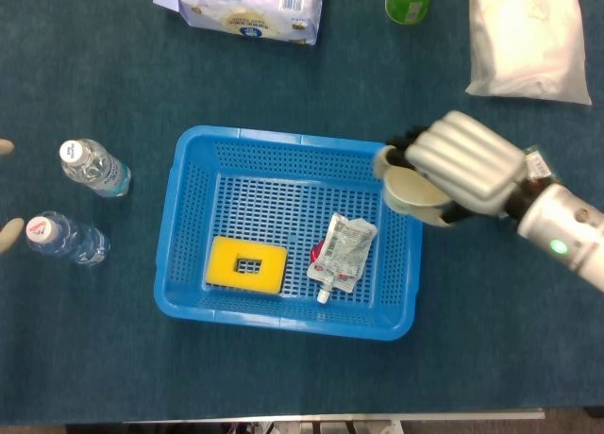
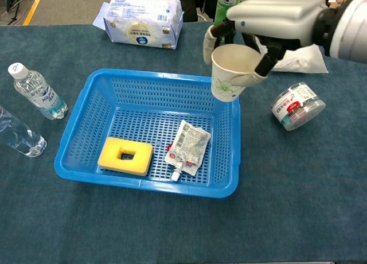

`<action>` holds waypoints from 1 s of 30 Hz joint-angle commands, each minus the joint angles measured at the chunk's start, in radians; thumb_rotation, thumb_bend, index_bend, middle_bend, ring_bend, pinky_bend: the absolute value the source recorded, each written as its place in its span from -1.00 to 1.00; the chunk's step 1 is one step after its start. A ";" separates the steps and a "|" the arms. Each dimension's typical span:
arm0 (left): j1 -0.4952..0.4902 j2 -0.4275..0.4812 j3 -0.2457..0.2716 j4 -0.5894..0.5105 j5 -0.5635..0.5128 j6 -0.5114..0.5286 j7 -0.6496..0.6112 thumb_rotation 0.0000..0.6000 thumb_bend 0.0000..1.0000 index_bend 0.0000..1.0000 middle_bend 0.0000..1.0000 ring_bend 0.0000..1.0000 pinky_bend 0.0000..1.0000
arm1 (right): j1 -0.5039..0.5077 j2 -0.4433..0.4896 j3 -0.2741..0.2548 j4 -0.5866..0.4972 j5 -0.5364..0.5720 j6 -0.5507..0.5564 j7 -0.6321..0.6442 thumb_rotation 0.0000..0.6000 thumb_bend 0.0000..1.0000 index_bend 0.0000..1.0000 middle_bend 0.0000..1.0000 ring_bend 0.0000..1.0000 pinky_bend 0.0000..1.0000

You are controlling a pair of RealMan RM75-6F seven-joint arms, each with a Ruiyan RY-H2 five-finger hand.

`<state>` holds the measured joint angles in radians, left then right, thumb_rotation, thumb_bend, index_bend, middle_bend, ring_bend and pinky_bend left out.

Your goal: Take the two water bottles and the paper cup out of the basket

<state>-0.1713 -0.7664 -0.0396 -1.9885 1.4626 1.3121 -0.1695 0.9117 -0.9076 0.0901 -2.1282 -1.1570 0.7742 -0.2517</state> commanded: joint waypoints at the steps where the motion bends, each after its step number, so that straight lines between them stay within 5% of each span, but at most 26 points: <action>1: -0.005 -0.002 -0.003 0.002 0.001 -0.004 0.000 1.00 -0.53 -0.53 -0.75 -0.98 -0.67 | -0.091 0.051 -0.056 -0.008 -0.115 0.028 0.078 1.00 -0.50 -0.24 -0.17 -0.17 0.20; 7: -0.015 -0.004 -0.008 0.000 -0.004 -0.011 0.005 1.00 -0.53 -0.53 -0.75 -0.98 -0.67 | -0.219 0.071 -0.135 0.053 -0.316 0.118 0.142 1.00 -0.54 -0.24 -0.17 -0.17 0.20; 14: -0.022 -0.010 -0.006 0.007 -0.001 -0.021 0.005 1.00 -0.53 -0.53 -0.75 -0.98 -0.67 | -0.334 0.027 -0.210 0.160 -0.420 0.196 0.195 1.00 -0.55 -0.24 -0.17 -0.17 0.15; 30: -0.023 -0.012 0.003 0.016 0.000 -0.027 -0.003 1.00 -0.53 -0.53 -0.75 -0.98 -0.67 | -0.427 -0.176 -0.236 0.386 -0.493 0.248 0.254 1.00 -0.59 -0.45 -0.37 -0.40 -0.17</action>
<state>-0.1940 -0.7785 -0.0367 -1.9725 1.4624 1.2851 -0.1721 0.4897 -1.0742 -0.1450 -1.7508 -1.6481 1.0222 -0.0003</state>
